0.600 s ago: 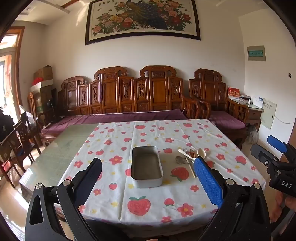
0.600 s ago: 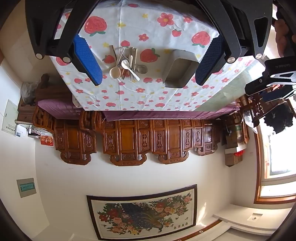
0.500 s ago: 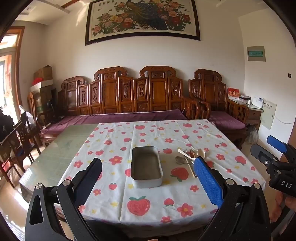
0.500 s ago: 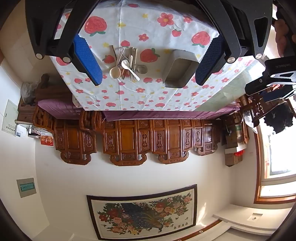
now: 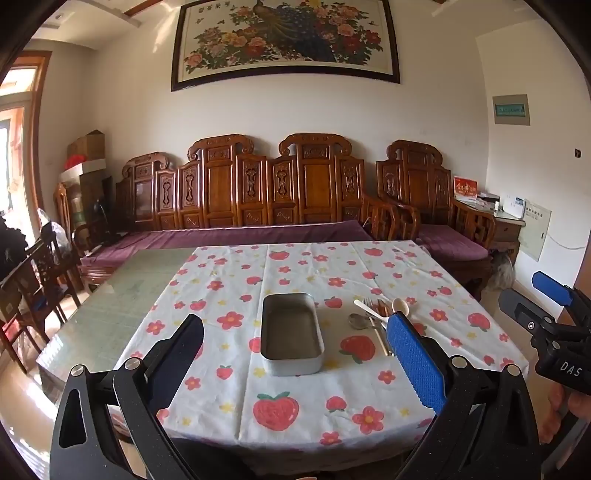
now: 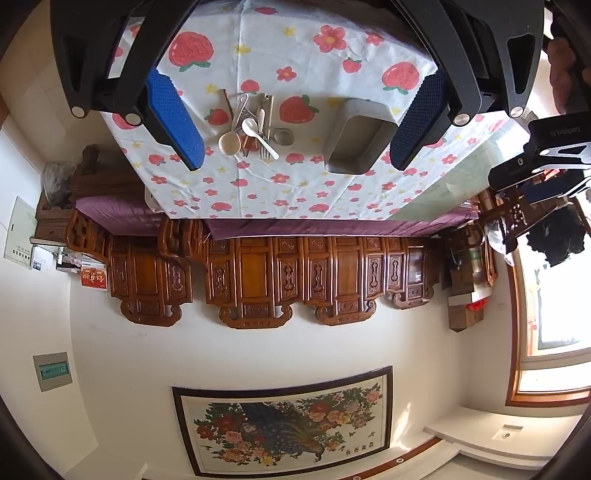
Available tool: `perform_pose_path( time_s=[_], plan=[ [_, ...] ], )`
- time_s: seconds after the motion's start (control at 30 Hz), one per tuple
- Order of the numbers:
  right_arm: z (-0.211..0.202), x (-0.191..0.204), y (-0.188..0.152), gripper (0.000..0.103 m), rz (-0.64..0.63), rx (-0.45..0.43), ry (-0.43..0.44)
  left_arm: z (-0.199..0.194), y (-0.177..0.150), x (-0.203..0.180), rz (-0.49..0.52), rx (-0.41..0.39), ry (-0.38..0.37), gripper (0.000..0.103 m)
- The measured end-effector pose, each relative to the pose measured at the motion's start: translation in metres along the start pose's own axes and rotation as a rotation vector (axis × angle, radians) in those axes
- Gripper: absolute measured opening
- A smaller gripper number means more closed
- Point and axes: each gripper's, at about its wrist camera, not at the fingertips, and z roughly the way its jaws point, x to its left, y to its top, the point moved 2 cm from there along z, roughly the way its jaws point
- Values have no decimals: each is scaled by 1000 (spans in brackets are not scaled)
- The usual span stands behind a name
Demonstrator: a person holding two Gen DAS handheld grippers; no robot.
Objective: Organize utensils
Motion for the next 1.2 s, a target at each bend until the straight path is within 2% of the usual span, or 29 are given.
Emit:
perform_pose_path(
  time_s=[1.2],
  plan=[
    [-2, 3, 4, 100, -4, -6, -4, -9, 23, -1, -1, -18, 0, 97]
  ],
)
